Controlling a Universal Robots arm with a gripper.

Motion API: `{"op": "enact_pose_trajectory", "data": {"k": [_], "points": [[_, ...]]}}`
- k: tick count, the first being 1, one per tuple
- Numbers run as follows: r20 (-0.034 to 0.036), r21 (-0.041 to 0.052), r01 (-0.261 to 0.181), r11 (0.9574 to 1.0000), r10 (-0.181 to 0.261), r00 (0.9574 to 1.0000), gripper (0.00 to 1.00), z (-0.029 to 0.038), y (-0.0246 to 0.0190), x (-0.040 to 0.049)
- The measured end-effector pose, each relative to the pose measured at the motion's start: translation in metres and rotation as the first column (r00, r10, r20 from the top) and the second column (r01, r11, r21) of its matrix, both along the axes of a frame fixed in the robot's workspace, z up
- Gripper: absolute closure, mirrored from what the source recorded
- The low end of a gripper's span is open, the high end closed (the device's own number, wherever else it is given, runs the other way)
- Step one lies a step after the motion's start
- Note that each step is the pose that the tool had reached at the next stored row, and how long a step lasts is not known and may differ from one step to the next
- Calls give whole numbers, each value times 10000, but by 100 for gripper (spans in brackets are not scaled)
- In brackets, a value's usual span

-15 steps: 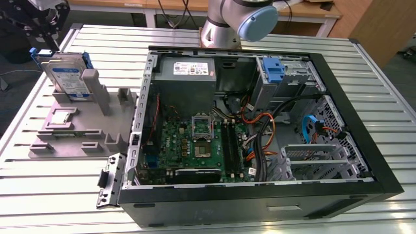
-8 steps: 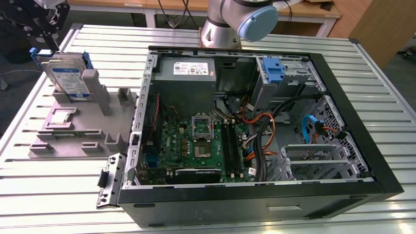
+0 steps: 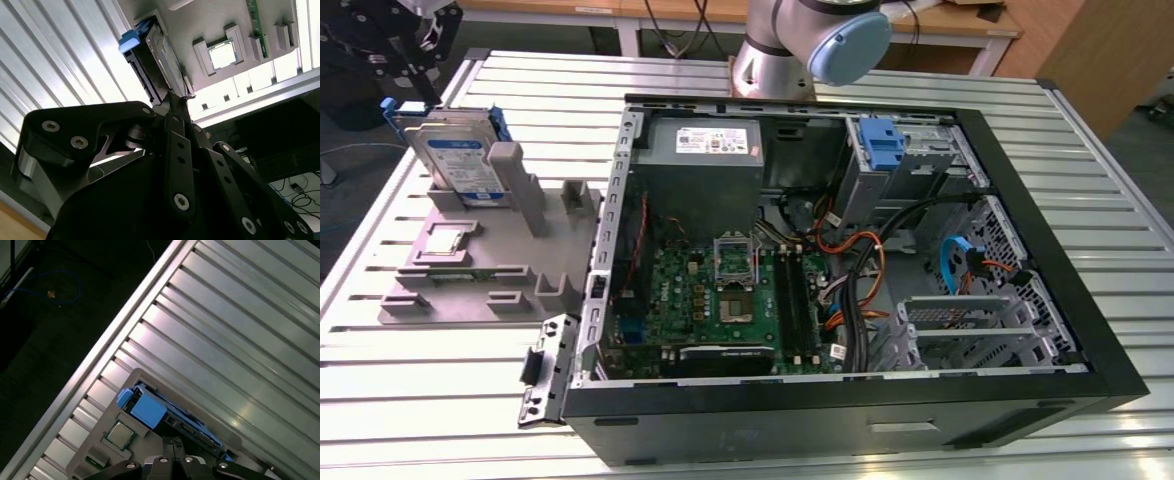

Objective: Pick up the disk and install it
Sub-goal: 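Pick up the disk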

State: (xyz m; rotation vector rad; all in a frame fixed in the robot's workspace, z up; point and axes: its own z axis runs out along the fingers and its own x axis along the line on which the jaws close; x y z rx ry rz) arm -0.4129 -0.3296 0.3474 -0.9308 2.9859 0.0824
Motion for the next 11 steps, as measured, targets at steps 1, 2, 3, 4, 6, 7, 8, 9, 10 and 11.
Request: {"op": "enact_pose_trajectory", "data": {"k": [1,2,3,4,6,7,8,9,10,11], "points": [[1,0,0,10000,0,10000,89,0,0,0],[1,0,0,10000,0,10000,89,0,0,0],[1,0,-1,10000,1,10000,89,0,0,0],[1,0,-1,10000,1,10000,89,0,0,0],[1,0,-41,10000,41,10000,89,0,0,0],[1,0,-106,9999,106,9999,89,-1,0,0],[1,0,-189,9998,189,9998,89,-1,0,0],[1,0,-287,9996,287,9996,89,-1,0,0],[1,0,-394,9992,394,9992,89,-1,0,0],[1,0,-501,9987,501,9987,89,-1,0,0]]}}
